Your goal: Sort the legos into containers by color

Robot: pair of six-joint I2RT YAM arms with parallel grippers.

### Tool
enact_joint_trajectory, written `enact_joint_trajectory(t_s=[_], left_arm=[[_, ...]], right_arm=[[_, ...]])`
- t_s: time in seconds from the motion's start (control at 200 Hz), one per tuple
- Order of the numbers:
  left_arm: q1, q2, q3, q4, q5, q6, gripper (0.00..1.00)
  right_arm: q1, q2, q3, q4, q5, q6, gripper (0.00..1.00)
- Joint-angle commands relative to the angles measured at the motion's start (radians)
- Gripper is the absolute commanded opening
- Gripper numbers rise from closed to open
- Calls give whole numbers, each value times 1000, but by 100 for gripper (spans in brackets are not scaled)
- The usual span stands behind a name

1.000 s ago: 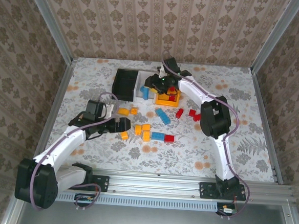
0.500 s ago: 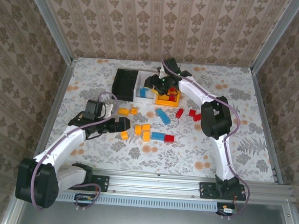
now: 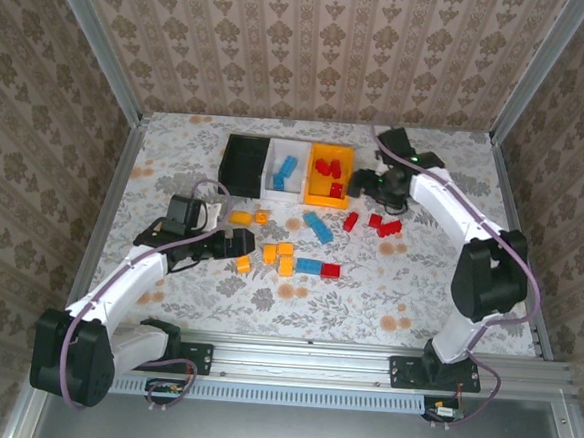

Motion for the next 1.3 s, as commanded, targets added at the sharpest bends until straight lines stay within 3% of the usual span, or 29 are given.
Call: enact_joint_trajectory(t_s=[0.0,0.255,0.785,1.065,1.295], left_arm=[[-17,15,-3,22,16,-2,100],[-42,36,3,33,8,-14,100],[-41,34,6,4,-3,4,100],[-39,29,14,-14,-9,10,100],[-39,29,17,-14,-8,9,100]], right_arm=[[-22,-8,-99,-59,96,-89,87],[-29,88,-88,-64,175,-201,89],[-33,264,18,-57,195,-230,87],[-36,280,23,-54,165,-222,76],[-38,241,0,-58,158,-211,57]])
